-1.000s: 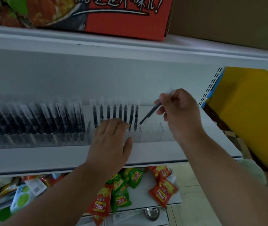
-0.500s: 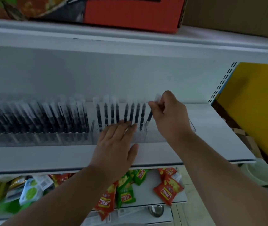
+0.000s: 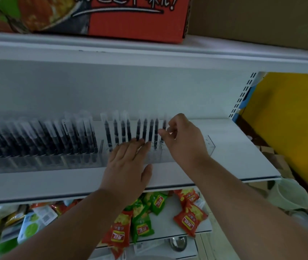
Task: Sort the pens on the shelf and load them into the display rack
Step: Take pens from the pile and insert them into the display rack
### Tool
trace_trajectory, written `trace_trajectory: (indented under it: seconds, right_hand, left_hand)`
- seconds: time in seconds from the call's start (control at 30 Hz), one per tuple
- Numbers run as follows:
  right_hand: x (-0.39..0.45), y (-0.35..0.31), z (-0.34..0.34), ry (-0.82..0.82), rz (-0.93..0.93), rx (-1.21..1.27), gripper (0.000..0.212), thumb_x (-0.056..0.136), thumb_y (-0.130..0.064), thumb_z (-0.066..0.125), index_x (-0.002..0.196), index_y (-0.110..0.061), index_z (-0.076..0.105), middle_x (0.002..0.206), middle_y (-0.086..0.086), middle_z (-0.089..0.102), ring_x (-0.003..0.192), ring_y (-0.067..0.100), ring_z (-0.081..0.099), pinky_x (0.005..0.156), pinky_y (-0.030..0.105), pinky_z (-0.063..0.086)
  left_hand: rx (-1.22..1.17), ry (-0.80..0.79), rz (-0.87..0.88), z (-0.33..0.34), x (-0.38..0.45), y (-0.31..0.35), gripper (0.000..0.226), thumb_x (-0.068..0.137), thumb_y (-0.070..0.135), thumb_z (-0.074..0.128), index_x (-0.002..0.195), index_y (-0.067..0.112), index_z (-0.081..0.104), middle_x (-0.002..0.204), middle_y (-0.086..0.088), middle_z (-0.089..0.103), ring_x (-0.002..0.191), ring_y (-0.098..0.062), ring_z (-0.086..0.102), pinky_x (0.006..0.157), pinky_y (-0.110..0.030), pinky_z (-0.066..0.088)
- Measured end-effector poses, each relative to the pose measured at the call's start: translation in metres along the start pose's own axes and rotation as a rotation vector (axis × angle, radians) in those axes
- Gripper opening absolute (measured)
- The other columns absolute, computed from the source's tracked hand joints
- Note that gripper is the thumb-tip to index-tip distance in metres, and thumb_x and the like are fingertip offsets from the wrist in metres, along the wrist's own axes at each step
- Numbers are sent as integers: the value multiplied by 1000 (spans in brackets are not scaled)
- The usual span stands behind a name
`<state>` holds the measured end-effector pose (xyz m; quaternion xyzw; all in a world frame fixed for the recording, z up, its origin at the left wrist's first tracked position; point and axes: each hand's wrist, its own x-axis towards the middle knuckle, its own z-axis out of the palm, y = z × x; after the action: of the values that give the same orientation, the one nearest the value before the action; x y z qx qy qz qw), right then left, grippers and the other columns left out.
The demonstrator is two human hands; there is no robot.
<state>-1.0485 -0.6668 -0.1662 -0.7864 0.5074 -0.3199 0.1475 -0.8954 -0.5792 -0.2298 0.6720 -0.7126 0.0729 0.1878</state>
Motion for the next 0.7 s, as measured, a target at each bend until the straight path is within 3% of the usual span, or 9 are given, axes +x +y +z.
trace_trajectory:
  seconds: [0.17, 0.3, 0.4, 0.5, 0.7]
  right_hand:
    - [-22, -9, -19, 27, -179, -57, 18, 94, -34, 60, 99, -20, 50, 93, -10, 52, 82, 9, 51, 64, 22, 34]
    - [-33, -28, -21, 45, -315, -68, 19, 91, -25, 62, 105, -14, 56, 96, -1, 56, 84, 16, 51, 69, 27, 39]
    - [-38, -51, -9, 8, -405, -77, 18, 88, -17, 64, 104, -11, 58, 96, 5, 57, 81, 19, 52, 69, 30, 43]
    - [-45, -84, 8, -42, -477, -61, 21, 89, -20, 64, 107, -10, 59, 99, 8, 59, 88, 26, 58, 75, 38, 50]
    - [-67, -170, 43, -171, -615, 8, 29, 93, -31, 59, 117, -14, 58, 110, 5, 58, 101, 24, 55, 90, 40, 46]
  left_hand:
    - [-137, 74, -19, -6, -7, -1, 59, 91, 45, 40, 142, 15, 47, 140, -2, 49, 134, -21, 36, 114, -37, 27]
    - [-120, 155, -77, -23, -21, 0, 52, 91, 43, 45, 132, 13, 58, 127, -4, 58, 122, -25, 47, 106, -40, 36]
    - [-42, 117, -136, -37, -44, -8, 52, 91, 45, 44, 126, 12, 61, 123, -5, 60, 116, -28, 51, 100, -43, 41]
    - [23, 75, -225, -58, -74, -25, 51, 91, 49, 41, 124, 17, 62, 120, -1, 60, 114, -26, 52, 97, -42, 42]
    - [76, 102, -444, -97, -146, -78, 48, 89, 52, 40, 120, 24, 62, 116, 3, 59, 111, -23, 52, 94, -44, 46]
